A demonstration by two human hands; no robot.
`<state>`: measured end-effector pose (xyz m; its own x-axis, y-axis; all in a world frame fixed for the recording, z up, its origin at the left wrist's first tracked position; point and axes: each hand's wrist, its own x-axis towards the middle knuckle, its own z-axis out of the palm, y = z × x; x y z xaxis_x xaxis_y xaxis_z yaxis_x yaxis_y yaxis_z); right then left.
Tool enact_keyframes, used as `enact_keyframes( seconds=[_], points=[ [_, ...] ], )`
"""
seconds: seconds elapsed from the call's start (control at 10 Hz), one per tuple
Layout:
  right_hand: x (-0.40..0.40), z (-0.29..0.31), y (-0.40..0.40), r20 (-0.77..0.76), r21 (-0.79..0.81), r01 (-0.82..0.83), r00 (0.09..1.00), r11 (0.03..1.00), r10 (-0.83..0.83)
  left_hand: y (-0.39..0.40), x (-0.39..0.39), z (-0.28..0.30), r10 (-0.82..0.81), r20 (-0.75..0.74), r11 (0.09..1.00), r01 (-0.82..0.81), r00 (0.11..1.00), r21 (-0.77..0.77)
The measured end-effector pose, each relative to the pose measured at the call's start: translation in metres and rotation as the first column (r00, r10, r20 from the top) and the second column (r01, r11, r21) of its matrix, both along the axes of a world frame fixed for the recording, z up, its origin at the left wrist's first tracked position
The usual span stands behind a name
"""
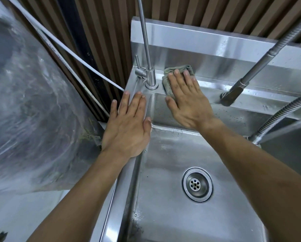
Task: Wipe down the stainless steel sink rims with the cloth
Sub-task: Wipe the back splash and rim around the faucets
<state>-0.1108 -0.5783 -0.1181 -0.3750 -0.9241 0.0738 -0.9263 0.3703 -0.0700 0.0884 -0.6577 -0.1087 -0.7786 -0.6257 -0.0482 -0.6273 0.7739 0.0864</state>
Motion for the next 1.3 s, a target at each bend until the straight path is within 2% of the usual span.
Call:
enact_keyframes(
  seconds=[0.1, 0.2, 0.3, 0.4, 0.5, 0.6, 0.8, 0.9, 1.1, 1.2, 1.3],
  points=[
    [-0.004, 0.011, -0.018, 0.055, 0.090, -0.139, 0.989, 0.986, 0.134, 0.000, 0.000, -0.001, -0.005, 0.002, 1.000, 0.005, 1.000, -0.006],
    [-0.020, 0.025, -0.037, -0.012, 0.181, -0.290, 0.955, 0.940, 0.297, -0.001, 0.001, -0.002, -0.013, 0.004, 1.000, 0.013, 1.000, -0.015],
    [-0.034, 0.035, -0.036, -0.213, 0.266, -0.330, 0.896, 0.906, 0.389, 0.000, 0.002, -0.001, -0.010, 0.006, 1.000, 0.010, 1.000, -0.012],
    [-0.029, 0.037, -0.015, -0.239, 0.100, -0.252, 0.933, 0.963, 0.269, -0.002, -0.001, 0.002, -0.018, -0.022, 1.000, 0.018, 1.000, 0.022],
    [-0.012, 0.026, 0.002, 0.026, 0.089, -0.188, 0.982, 0.978, 0.186, -0.008, -0.002, 0.007, -0.054, -0.023, 0.998, 0.055, 0.998, 0.015],
    [-0.014, 0.021, -0.005, 0.104, 0.147, -0.225, 0.972, 0.963, 0.211, -0.015, -0.003, 0.004, -0.087, 0.011, 0.996, 0.087, 0.996, 0.012],
    [-0.037, 0.031, -0.038, -0.092, 0.317, -0.367, 0.906, 0.875, 0.413, -0.014, -0.003, -0.001, -0.088, 0.008, 0.996, 0.088, 0.996, -0.003],
    [-0.047, 0.039, -0.038, -0.202, 0.392, -0.361, 0.864, 0.846, 0.462, -0.014, -0.003, 0.000, -0.085, 0.015, 0.996, 0.085, 0.996, -0.008],
    [-0.060, 0.055, -0.046, -0.377, 0.528, -0.348, 0.721, 0.775, 0.581, -0.014, -0.003, 0.000, -0.084, 0.004, 0.996, 0.084, 0.996, -0.004],
    [-0.048, 0.071, -0.082, -0.158, 0.474, -0.473, 0.784, 0.743, 0.600, -0.014, -0.004, -0.002, -0.076, 0.000, 0.997, 0.076, 0.997, -0.011],
    [-0.056, 0.056, -0.102, -0.051, 0.406, -0.582, 0.756, 0.705, 0.653, -0.016, -0.004, -0.003, -0.084, -0.002, 0.996, 0.084, 0.996, -0.014]
  ],
)
